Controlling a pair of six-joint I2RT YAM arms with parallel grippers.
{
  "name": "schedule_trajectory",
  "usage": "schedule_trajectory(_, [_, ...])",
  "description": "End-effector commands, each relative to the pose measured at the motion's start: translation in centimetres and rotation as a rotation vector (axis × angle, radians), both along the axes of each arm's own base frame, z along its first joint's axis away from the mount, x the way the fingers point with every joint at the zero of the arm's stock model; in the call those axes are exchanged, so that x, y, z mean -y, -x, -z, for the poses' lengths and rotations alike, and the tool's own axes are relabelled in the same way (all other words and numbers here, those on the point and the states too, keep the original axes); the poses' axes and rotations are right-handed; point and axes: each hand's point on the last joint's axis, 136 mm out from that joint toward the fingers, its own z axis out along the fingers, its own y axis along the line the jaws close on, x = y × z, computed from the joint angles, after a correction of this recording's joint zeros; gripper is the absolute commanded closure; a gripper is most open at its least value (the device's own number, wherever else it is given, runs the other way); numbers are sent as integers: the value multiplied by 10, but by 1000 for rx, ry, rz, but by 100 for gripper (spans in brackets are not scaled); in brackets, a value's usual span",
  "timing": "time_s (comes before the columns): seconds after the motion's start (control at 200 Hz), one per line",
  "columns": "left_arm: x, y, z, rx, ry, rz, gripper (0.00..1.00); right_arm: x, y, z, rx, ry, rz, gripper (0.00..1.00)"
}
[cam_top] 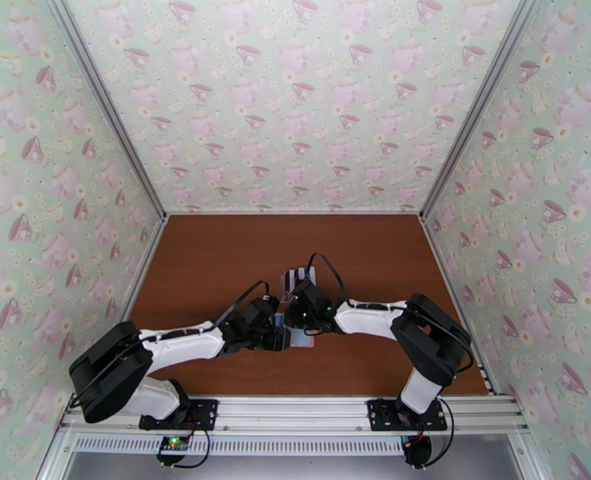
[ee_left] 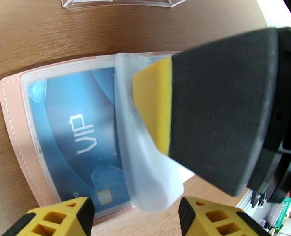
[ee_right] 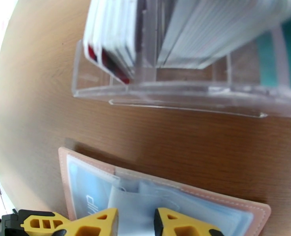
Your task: Put the credit cards into the card holder
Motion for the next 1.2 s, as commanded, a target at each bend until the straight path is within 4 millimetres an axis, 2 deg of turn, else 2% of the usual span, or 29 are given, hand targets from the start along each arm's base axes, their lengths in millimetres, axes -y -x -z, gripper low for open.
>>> schedule_trajectory(0.0, [-26,9,31,-59,-129,-33,37,0,15,2,-50,-26,-11,69])
schedule_trajectory(0.235, [-28,12,39,-81,-151,-32,41,4,12,-21,-5,-45,1,69])
schedule_trajectory(0.446, [-26,11,38,-83,-147,-28,46,16,9,-38,30,-45,23,66])
schedule_trajectory(0.751, [-24,10,36,-80,-145,-25,48,33,12,-30,28,16,43,62])
schedule_trajectory(0.922, [-22,9,33,-76,-141,-21,48,24,13,-23,2,-3,23,60])
schedule_trajectory(1.062, [-20,7,31,-73,-138,-19,48,21,11,-27,10,-21,19,58])
schedule_trajectory(1.192, [-16,4,27,-68,-130,-12,46,8,13,-27,-13,-72,-3,58])
